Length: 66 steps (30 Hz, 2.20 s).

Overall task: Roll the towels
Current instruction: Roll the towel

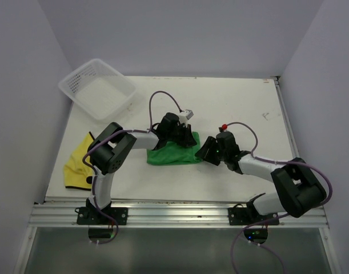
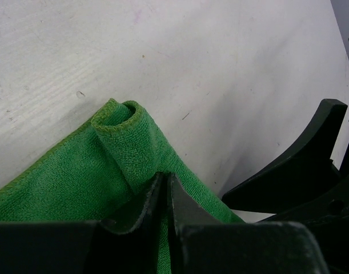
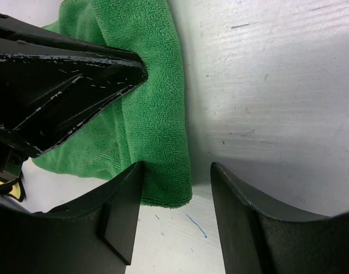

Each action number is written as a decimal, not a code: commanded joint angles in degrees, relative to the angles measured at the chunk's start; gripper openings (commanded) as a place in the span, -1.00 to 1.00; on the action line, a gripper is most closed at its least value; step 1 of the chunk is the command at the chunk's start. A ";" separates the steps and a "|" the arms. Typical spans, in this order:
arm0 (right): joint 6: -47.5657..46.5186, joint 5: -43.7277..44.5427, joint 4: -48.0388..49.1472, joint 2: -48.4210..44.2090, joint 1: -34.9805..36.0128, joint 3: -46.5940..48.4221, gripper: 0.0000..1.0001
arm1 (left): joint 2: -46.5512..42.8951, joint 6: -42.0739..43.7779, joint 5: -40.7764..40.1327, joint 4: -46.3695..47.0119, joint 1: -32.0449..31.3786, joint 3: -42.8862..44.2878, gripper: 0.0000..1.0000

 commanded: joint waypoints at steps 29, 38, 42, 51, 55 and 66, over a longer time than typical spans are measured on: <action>-8.53 -1.54 9.83 -0.20 0.34 -8.19 -1.00 | 3.96 -0.96 -7.27 -11.90 1.78 11.26 -0.74; -15.56 6.27 1.68 -5.83 3.93 -5.82 -1.00 | 5.55 -0.61 -8.32 -14.19 3.10 14.96 -0.75; -18.81 12.34 -2.03 -7.41 7.71 -3.89 -1.00 | 5.81 -0.61 -8.24 -14.54 3.19 15.13 -0.75; -22.32 22.27 -6.34 -7.50 14.66 -0.81 -1.00 | 3.71 -0.78 -8.41 -13.93 3.28 12.85 -0.75; -23.21 25.96 -8.01 -7.24 17.38 0.60 -1.00 | 2.83 -0.96 -8.50 -13.66 3.28 11.79 -0.75; -24.44 34.06 -14.51 -2.06 23.54 6.57 -1.00 | -0.07 -1.48 -8.59 -12.87 3.28 8.37 -0.75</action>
